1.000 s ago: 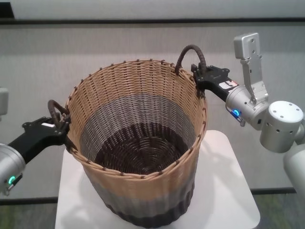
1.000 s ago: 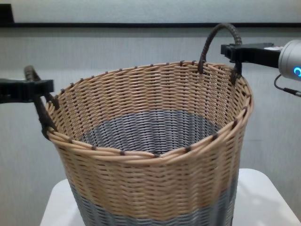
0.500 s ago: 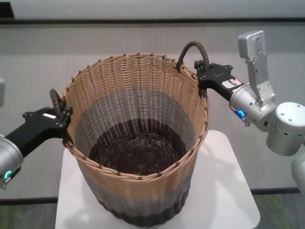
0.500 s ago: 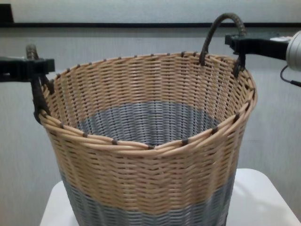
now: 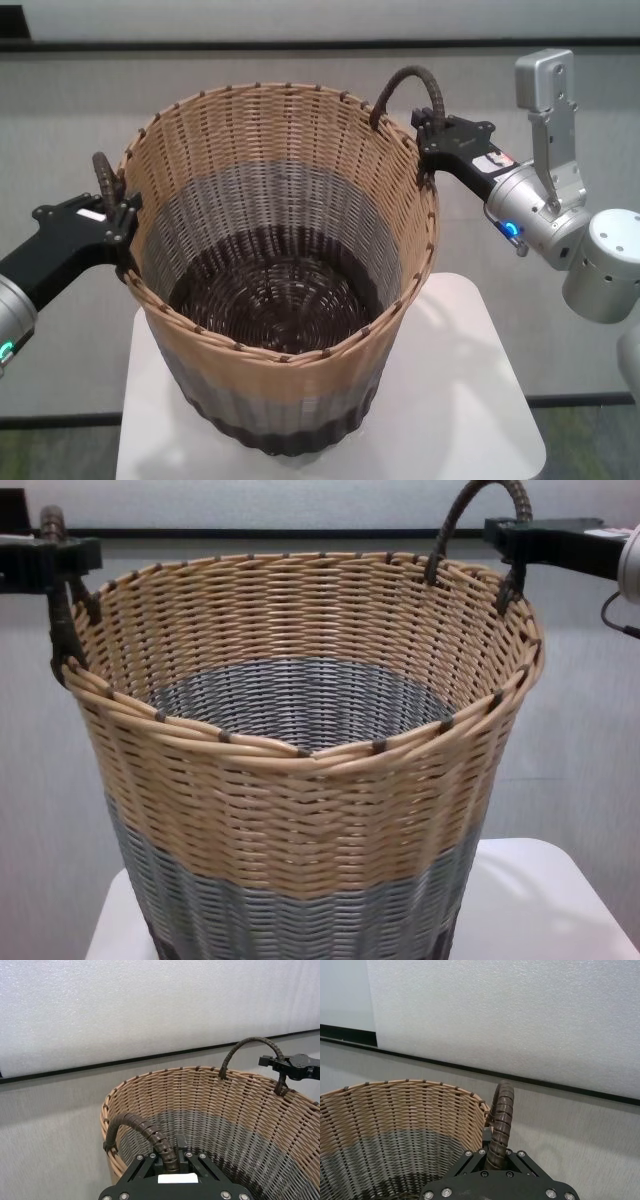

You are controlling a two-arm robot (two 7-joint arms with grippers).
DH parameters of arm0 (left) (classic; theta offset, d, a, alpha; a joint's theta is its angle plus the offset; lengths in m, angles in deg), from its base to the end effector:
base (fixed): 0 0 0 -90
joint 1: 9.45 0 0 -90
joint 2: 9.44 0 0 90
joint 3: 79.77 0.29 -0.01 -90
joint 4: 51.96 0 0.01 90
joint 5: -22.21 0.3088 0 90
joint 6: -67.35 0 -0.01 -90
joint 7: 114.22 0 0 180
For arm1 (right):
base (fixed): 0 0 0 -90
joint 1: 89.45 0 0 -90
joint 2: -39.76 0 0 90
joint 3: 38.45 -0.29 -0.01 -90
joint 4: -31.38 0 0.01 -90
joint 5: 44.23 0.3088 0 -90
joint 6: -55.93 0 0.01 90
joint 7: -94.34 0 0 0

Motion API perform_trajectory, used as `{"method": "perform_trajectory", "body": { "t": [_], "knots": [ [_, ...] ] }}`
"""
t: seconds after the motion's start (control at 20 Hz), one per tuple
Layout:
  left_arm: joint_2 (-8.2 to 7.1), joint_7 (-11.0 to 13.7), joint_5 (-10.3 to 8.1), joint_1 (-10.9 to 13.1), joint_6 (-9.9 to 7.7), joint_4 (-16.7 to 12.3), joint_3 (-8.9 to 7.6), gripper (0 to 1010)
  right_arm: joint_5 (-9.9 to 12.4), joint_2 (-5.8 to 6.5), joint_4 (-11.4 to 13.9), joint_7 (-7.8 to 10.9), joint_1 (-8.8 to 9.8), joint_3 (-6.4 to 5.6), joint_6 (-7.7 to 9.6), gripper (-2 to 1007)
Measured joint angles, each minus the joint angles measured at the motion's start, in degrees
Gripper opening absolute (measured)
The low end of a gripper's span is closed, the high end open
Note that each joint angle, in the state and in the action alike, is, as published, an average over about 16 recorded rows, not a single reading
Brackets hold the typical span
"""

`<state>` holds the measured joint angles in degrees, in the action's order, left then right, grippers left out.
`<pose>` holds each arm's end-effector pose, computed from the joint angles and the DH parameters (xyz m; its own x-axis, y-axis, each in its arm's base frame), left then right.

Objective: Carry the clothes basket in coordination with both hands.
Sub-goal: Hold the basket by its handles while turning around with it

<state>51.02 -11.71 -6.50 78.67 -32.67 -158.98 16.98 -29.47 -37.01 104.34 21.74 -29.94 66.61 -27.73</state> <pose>0.3221 0.0692 -0.1891 0.4459 0.8941 0.0414 -0.8929 0.4475 -0.0498 0.4632 -0.0111 -0.1939 0.4506 -0.8881 0.0903 0.8895 0.4553 0.0389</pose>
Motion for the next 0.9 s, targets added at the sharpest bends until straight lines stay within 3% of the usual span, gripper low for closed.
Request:
{"method": "perform_trajectory", "body": {
  "t": [0.3, 0.9],
  "knots": [
    [0.14, 0.1, 0.25, 0.0, 0.65, -0.2, -0.21, 175, 0.2, -0.04, 0.3, -0.07, 0.11, -0.13, -0.21, 46],
    [0.1, 0.0, -0.12, -0.1, -0.03, 0.1, -0.02, 175, 0.1, -0.05, -0.1, 0.06, -0.11, -0.01, -0.16, 46]
  ]
}}
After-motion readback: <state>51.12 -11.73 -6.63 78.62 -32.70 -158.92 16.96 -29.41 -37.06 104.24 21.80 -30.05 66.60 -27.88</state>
